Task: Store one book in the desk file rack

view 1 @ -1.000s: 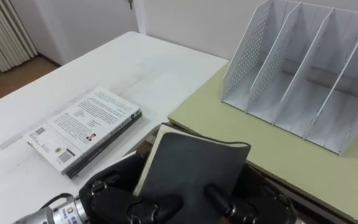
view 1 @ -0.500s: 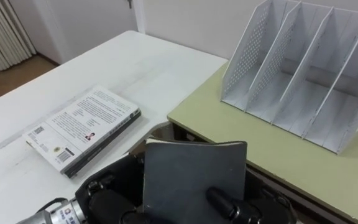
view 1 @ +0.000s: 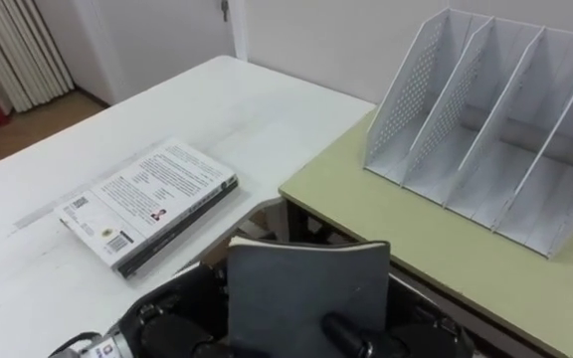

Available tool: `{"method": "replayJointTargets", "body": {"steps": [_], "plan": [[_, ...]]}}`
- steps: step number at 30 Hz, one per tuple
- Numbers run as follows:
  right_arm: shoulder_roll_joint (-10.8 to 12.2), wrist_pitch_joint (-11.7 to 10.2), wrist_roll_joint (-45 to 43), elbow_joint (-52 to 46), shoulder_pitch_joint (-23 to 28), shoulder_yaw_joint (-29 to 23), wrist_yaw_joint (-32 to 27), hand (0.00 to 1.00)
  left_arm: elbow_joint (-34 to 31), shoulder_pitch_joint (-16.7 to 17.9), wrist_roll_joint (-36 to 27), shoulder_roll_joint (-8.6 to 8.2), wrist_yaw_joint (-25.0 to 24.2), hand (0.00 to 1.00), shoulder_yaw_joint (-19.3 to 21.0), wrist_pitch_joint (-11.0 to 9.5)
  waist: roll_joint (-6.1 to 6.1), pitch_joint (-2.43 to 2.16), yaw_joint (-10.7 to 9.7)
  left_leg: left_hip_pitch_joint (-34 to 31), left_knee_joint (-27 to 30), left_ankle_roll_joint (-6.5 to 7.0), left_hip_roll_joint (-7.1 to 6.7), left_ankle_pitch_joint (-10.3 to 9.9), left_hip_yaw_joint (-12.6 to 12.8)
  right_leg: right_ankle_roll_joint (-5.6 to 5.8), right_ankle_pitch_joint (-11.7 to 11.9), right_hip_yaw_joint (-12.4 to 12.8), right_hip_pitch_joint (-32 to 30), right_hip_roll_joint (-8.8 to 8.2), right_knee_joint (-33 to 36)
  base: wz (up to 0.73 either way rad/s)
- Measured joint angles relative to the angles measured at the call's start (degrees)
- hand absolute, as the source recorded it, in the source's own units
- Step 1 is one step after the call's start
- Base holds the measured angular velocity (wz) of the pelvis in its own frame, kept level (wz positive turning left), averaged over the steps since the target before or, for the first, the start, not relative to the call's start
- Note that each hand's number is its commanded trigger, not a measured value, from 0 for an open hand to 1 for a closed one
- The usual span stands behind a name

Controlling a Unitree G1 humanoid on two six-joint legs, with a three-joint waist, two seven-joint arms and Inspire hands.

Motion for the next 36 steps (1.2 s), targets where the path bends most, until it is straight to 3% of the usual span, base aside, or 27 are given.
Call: {"method": "replayJointTargets", "body": {"steps": [9, 11, 16, 20, 23, 27, 29, 36], "plan": [[-0.09, -0.11, -1.46, -0.06, -0.77, -9.02, -3.57, 1.00, 5.71, 3.15, 7.26, -2.62, 3.96, 0.00, 1.68, -1.40, -1.34, -0.29, -0.94, 0.28, -0.13, -0.01, 0.01, 0.01, -0.03, 0.03, 0.04, -0.14, 0.64, 0.06, -0.72, 0.00], [-0.05, -0.46, -1.49, -0.17, -2.33, -12.21, -6.32, 1.00, 10.24, 4.13, 9.28, -4.73, 5.56, 0.00, 3.58, -1.79, -1.49, -0.28, -1.43, 1.15, -0.48, -0.01, 0.00, 0.02, 0.00, 0.08, 0.07, -0.21, 1.51, 0.09, -1.13, 0.00], [0.11, -2.01, -4.77, -0.77, -7.95, -17.21, -13.07, 1.00, 14.69, 8.12, 11.59, -7.08, 8.83, 0.00, 4.05, -2.43, -2.07, -0.13, -3.72, 1.20, -0.45, -0.01, -0.03, 0.02, -0.16, 0.17, 0.11, -0.32, 1.86, 0.09, -1.83, 0.03], [0.92, -4.72, -7.95, -1.03, -10.92, -17.99, -19.47, 1.00, 18.97, 9.09, 14.55, -9.45, 10.16, 0.00, 3.21, -4.07, -2.31, -0.08, -4.31, 1.14, -0.33, -0.01, 0.01, 0.02, -0.17, 0.15, 0.19, -0.42, 2.00, 0.12, -2.09, 0.00], [0.97, -5.59, -12.44, -1.28, -12.58, -18.06, -24.48, 1.00, 21.55, 9.45, 15.44, -10.23, 11.49, 0.00, 2.96, -4.20, -2.40, -0.04, -4.50, 1.14, -0.43, -0.01, 0.02, 0.02, -0.06, 0.15, 0.19, -0.31, 1.88, 0.17, -2.03, 0.00], [1.24, -5.69, -13.99, -1.31, -14.13, -18.06, -31.26, 1.00, 23.67, 9.69, 14.71, -11.18, 11.95, 0.00, 2.18, -6.34, -2.40, 0.00, -4.37, 1.37, -0.63, -0.01, -0.03, 0.04, 0.00, 0.17, 0.18, -0.30, 1.85, 0.14, -2.03, -0.01], [1.48, -5.69, -17.18, -1.31, -16.03, -18.11, -36.29, 1.00, 27.92, 9.61, 14.46, -11.62, 13.27, 0.00, 2.17, -7.63, -2.51, 0.06, -4.35, 1.86, -0.77, -0.01, -0.04, 0.04, -0.09, 0.18, 0.17, -0.21, 2.05, 0.21, -2.15, 0.00], [2.30, -6.58, -26.12, -2.47, -23.38, -18.27, -48.87, 1.00, 31.62, 9.92, 14.48, -12.77, 15.09, 0.00, 2.15, -7.90, -2.78, 0.12, -4.96, 0.55, -0.50, -0.01, -0.41, 0.04, 0.20, 0.23, 0.31, -0.17, 0.71, 0.28, -1.97, -0.01]]}}
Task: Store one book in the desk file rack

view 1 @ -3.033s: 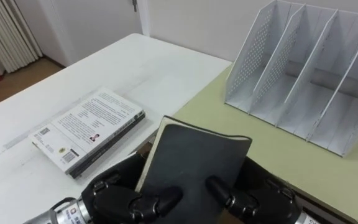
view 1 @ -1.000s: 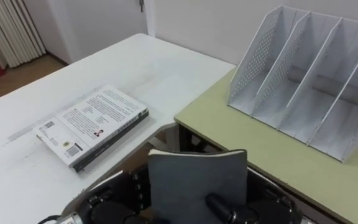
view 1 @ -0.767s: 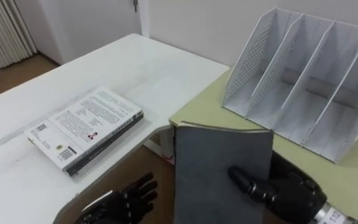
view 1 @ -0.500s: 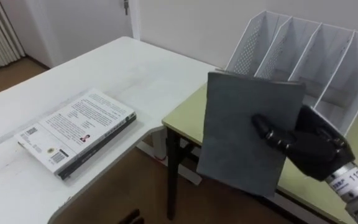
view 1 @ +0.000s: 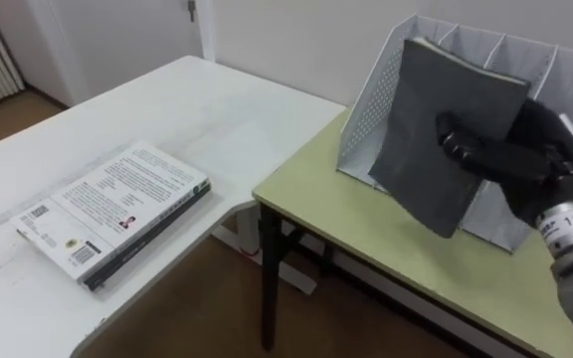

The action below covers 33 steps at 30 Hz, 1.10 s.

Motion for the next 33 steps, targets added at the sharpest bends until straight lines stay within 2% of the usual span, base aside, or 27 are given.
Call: {"method": "replayJointTargets", "body": {"steps": [4, 7, 12, 15, 20, 25, 33], "plan": [[-0.01, -1.85, -2.64, 0.00, -5.95, -0.05, -8.58, 1.00, 0.74, 0.01, 0.03, -0.19, 0.28, 0.00, -0.92, -0.54, 0.02, -0.11, -0.19, -0.13, 0.01, 0.00, 0.00, 0.00, -0.04, -0.03, 0.05, 0.02, 0.28, 0.41, -0.08, 0.00], [-0.01, -3.54, -3.20, 0.09, -7.17, 0.01, -12.93, 1.00, 1.02, 0.05, 0.09, -0.25, 1.15, 0.00, -1.94, -0.54, 0.05, -0.22, -0.08, 0.46, -0.09, 0.00, 0.21, 0.00, -0.36, -0.07, 0.37, 0.02, 1.44, 0.66, -0.83, 0.02], [-0.02, -3.48, -4.47, 3.06, -10.20, -0.17, -18.18, 1.00, 4.12, -0.13, -0.03, -0.63, 2.40, 0.00, -2.18, -0.88, 0.08, -0.25, 0.30, 0.47, 0.00, 0.00, 0.24, 0.00, -0.25, -0.09, 0.40, -0.07, 1.71, 0.80, -1.22, 0.01], [-0.48, -3.49, -4.77, 7.56, -14.78, -1.46, -21.89, 1.00, 6.65, 0.03, 0.30, -0.68, 2.67, 0.00, -2.18, -0.87, 0.15, -0.32, 0.34, 0.14, 0.01, -0.02, 0.28, 0.01, -0.33, -0.15, 0.61, -0.41, 1.15, 0.82, -2.02, 0.04], [-2.29, -3.54, -6.85, 13.60, -20.16, -1.86, -27.76, 1.00, 7.42, 0.16, 0.19, -0.54, 2.69, 0.00, -2.09, -0.94, 0.20, -0.48, 1.07, -0.14, 0.07, -0.02, 0.22, 0.01, -1.00, -0.10, 0.74, -0.72, 1.18, 0.80, -2.02, 0.02], [-2.76, -3.55, -6.83, 13.88, -20.28, -1.87, -31.12, 1.00, 8.33, 0.15, -0.15, -0.54, 3.02, 0.00, -2.09, -1.68, 0.12, -0.55, 1.18, -0.62, 0.06, -0.04, 0.16, 0.02, -1.92, -0.12, 0.75, -1.40, 1.03, 0.76, -1.92, 0.06], [-4.44, -3.55, -6.82, 15.72, -20.29, -1.87, -33.68, 1.00, 9.51, 0.01, -0.25, -0.30, 3.45, 0.00, -2.05, -1.79, -0.21, -0.53, 1.50, -0.63, 0.04, -0.09, 0.13, 0.06, -2.07, -0.12, 0.73, -1.63, 1.04, 0.71, -2.03, 0.01]]}}
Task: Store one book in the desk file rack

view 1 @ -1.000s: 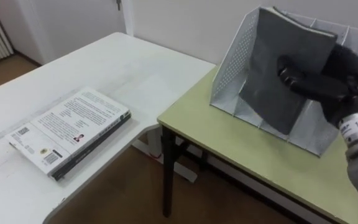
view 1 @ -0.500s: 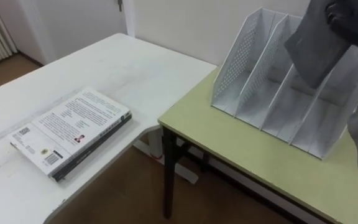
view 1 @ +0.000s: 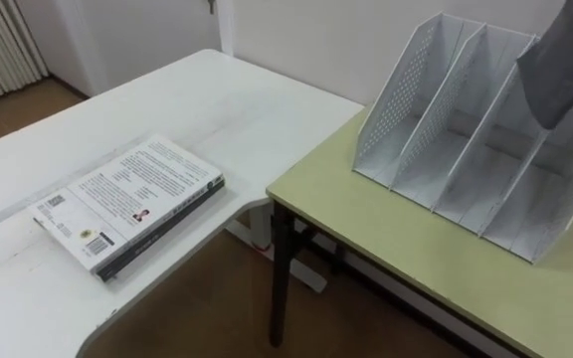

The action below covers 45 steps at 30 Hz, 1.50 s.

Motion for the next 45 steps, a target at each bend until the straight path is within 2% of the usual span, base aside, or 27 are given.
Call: {"method": "replayJointTargets", "body": {"steps": [7, 16, 28, 32, 39, 42, 45], "plan": [[-1.41, 0.00, -2.05, 3.88, -0.02, -0.03, -0.67, 1.00, -0.01, -0.20, -0.05, 0.60, 0.00, 0.00, 0.04, 0.05, -1.18, -0.13, 0.86, -0.08, 0.00, -0.01, -0.01, 0.01, 0.16, 0.00, 0.00, 0.02, -0.02, 0.00, -0.02, 0.00], [-1.41, 0.02, -2.05, 6.31, -0.02, 0.00, -0.47, 1.00, 0.00, -0.20, -0.46, 0.62, 0.12, 0.00, 0.03, 0.16, -1.17, -0.15, 1.16, -0.44, -0.07, -0.01, 0.00, 0.01, -0.16, 0.00, 0.01, -0.16, 0.10, -0.01, -0.01, 0.00], [-1.63, 0.07, -2.06, 11.75, -0.02, 0.38, 0.09, 1.00, 0.53, 0.92, -0.47, 0.73, 0.45, 0.00, 0.44, 0.14, -1.04, -0.24, 1.11, -1.14, -0.01, -0.08, -0.26, 0.11, -1.64, 0.00, 0.00, -1.99, 0.23, -0.40, -0.58, 0.06], [-2.39, 0.04, -2.12, 15.95, -0.13, 0.92, 0.11, 1.00, 1.12, 0.98, -1.11, 1.25, 0.51, 0.00, -0.11, 0.05, -1.50, -0.34, 0.99, -0.94, -0.01, -0.09, -0.38, 0.11, -2.74, 0.01, 0.00, -3.19, 1.03, -0.55, -1.04, 0.14], [-2.48, 0.05, -2.09, 21.77, -0.23, 0.99, 1.33, 1.00, 1.18, 1.62, -1.16, 1.41, 0.47, 0.00, 0.46, 0.05, -1.80, -0.16, 1.75, -0.92, -0.03, -0.09, -0.43, 0.12, -3.02, 0.02, -0.01, -3.64, 1.01, -0.65, -0.92, 0.00], [-3.37, 0.05, -2.01, 23.02, -0.28, 1.00, 1.66, 1.00, 1.18, 1.81, -1.03, 1.45, 0.45, 0.00, 0.73, 0.17, -1.87, -0.12, 2.01, -0.93, 0.15, -0.09, -0.55, 0.12, -3.46, 0.03, -0.01, -4.11, 1.25, -0.81, -0.85, 0.06], [-4.35, 0.06, -1.77, 27.04, -2.60, 0.98, 2.18, 1.00, 1.18, 2.48, -1.03, 1.48, 0.47, 0.00, 1.12, 0.23, -1.86, -0.11, 2.45, -1.01, 0.30, 0.00, -0.67, 0.17, -3.60, 0.05, -0.03, -4.36, 1.29, -0.97, -0.75, 0.02]]}}
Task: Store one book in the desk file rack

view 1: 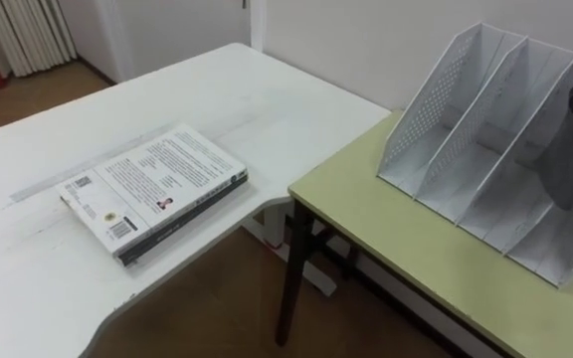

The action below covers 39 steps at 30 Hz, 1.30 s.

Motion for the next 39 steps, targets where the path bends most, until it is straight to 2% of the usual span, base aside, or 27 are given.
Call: {"method": "replayJointTargets", "body": {"steps": [3, 7, 8, 9, 10, 30, 39], "plan": [[-0.24, 0.03, 0.00, 2.91, -2.23, -0.05, 0.26, 1.00, -0.03, 0.64, -0.02, -0.02, -0.02, 0.00, 0.34, 0.08, 0.08, 0.00, -0.11, -0.08, 0.03, 0.06, -0.15, 0.12, -0.19, 0.08, -0.06, -0.32, -0.12, -0.15, -0.04, 0.07], [-1.04, 0.09, 0.07, 4.36, -3.18, -0.05, 0.79, 1.00, -0.16, 0.69, 0.02, -0.32, -0.02, 0.00, 1.28, 1.26, 0.29, -0.13, -0.19, -0.44, 0.06, 0.17, -0.41, 0.19, -0.96, 0.29, -0.23, -0.53, -0.27, -0.27, -0.15, 0.07], [-1.66, 0.09, 0.49, 4.47, -3.19, -0.06, 0.77, 0.67, -0.16, 0.73, -0.03, -0.42, 0.03, 0.00, 1.43, 1.51, 0.45, -0.23, -0.15, -0.70, 0.07, 0.22, -0.47, 0.23, -1.02, 0.33, -0.24, -0.62, -0.25, -0.34, -0.12, 0.07], [-1.90, 0.09, 0.67, 4.58, -3.19, -0.06, 0.75, 0.11, -0.18, 0.73, -0.03, -0.43, 0.06, 0.00, 1.48, 1.65, 0.48, -0.24, -0.14, -0.77, 0.07, 0.24, -0.50, 0.25, -1.03, 0.34, -0.24, -0.68, -0.29, -0.37, -0.10, 0.06], [-2.17, 0.09, 0.78, 4.96, -3.20, -0.06, 0.71, 0.00, -0.21, 0.69, -0.07, -0.43, 0.15, 0.00, 1.52, 2.00, 0.53, -0.26, -0.16, -0.82, 0.07, 0.25, -0.51, 0.26, -1.17, 0.34, -0.24, -0.74, -0.32, -0.39, -0.07, 0.04], [-2.63, 0.10, 2.29, 7.59, -3.35, -0.10, 0.57, 0.00, -0.31, 0.67, -0.16, -0.49, 2.43, 0.00, 1.62, 3.17, 0.57, -0.26, -0.31, -0.33, 0.17, 0.26, -0.55, 0.31, -1.36, 0.35, -0.24, -0.89, -0.08, -0.49, -0.11, 0.00], [-2.76, 0.08, 2.67, 7.58, -4.27, 0.01, -1.63, 0.00, -0.20, 0.43, -0.82, -0.46, 2.54, 0.00, 1.20, 3.14, 0.74, -0.35, 0.07, -0.33, 0.01, 0.26, -0.54, 0.31, -1.30, 0.36, -0.25, -0.77, -0.09, -0.44, -0.11, 0.00]]}}
